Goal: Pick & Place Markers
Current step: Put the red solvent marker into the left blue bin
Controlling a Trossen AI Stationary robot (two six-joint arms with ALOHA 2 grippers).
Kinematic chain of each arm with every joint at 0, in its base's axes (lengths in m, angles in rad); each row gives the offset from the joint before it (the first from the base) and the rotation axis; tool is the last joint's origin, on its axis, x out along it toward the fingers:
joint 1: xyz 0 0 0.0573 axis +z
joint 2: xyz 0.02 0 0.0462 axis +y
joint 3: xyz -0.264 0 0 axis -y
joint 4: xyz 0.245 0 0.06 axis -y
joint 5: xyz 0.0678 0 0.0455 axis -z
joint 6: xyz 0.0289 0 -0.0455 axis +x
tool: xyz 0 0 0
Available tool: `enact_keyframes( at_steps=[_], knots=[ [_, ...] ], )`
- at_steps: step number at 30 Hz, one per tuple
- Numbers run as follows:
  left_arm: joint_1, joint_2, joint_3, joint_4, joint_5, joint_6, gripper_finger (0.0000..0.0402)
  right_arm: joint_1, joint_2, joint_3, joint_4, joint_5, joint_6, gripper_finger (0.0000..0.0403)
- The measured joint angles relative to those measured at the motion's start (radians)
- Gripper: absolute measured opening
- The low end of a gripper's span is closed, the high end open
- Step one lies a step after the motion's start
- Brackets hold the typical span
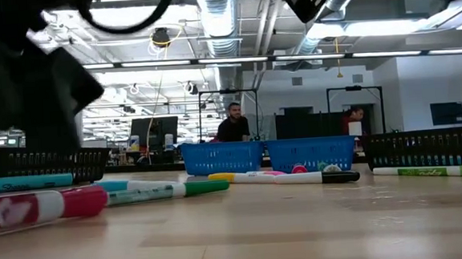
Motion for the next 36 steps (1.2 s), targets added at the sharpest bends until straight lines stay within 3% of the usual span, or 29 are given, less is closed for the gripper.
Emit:
enact_keyframes(
  at_steps=[5, 14, 23, 32, 36],
  knots=[
    [-0.024, 0.022, 0.0, -0.072, -0.008, 0.003, 0.0171, 0.013, 0.0, 0.0, -0.005, 0.001, 0.018, 0.0046],
    [-0.018, -0.119, 0.001, -0.289, -0.059, -0.182, 0.0154, 0.017, 0.0, 0.0, 0.002, 0.001, 0.018, 0.0046],
    [-0.017, -0.051, 0.001, -0.312, -0.053, -0.259, 0.0153, 0.014, 0.0, 0.0, 0.001, 0.001, 0.018, 0.0046],
    [-0.017, -0.106, 0.001, -0.547, -0.1, -0.361, 0.0153, 0.008, 0.0, 0.0, -0.001, 0.0, 0.01, 0.0046],
    [-0.022, -0.11, 0.001, -0.579, -0.098, -0.404, 0.0153, 0.008, 0.0, 0.0, -0.002, 0.001, 0.01, 0.0046]
  ],
)
